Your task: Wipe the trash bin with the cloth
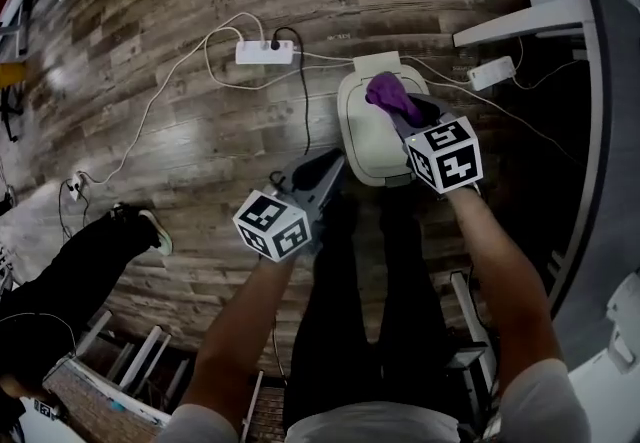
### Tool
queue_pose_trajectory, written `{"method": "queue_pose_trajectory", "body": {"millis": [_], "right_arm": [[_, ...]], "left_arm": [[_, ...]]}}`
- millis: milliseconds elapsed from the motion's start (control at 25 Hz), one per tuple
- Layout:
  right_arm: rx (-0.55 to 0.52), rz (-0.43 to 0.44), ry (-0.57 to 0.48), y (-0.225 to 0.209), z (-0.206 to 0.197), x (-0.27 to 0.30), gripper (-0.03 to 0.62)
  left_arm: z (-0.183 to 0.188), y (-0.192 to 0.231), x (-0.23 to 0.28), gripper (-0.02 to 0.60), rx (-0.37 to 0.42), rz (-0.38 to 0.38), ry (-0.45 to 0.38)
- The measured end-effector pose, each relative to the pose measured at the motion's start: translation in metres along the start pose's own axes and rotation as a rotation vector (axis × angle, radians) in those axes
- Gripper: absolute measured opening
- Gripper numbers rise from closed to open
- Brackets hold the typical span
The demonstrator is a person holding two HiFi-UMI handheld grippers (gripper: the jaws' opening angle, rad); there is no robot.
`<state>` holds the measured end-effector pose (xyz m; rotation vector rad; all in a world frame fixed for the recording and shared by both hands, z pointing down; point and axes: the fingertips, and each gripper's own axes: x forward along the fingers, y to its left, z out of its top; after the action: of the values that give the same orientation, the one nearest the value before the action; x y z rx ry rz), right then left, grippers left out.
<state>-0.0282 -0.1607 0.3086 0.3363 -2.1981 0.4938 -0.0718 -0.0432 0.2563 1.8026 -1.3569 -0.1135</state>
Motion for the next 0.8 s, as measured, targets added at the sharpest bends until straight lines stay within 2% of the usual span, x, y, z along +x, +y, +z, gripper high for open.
{"method": "queue_pose_trajectory", "body": {"millis": [280,440,600,800], "right_arm": [[0.043,0.079,0.01,0.021,0.024,0.084,0.107],[0.013,0.128,0.069,0.039,0.02,0.121,0.107],[-0.003,0.098,0.136,0.021,0.006,0.14,0.107],[-0.008,0.05,0.16,-0.011,0.001,0.136,0.107]], "left_arm": [[-0.015,0.029,0.019,0.033,-0.036,0.006,-0.001],[-0.019,0.034,0.027,0.033,-0.051,0.006,0.008],[-0.018,0.035,0.036,0.034,-0.05,-0.005,0.009],[-0.017,0.035,0.043,0.033,-0.046,-0.008,0.012]]}}
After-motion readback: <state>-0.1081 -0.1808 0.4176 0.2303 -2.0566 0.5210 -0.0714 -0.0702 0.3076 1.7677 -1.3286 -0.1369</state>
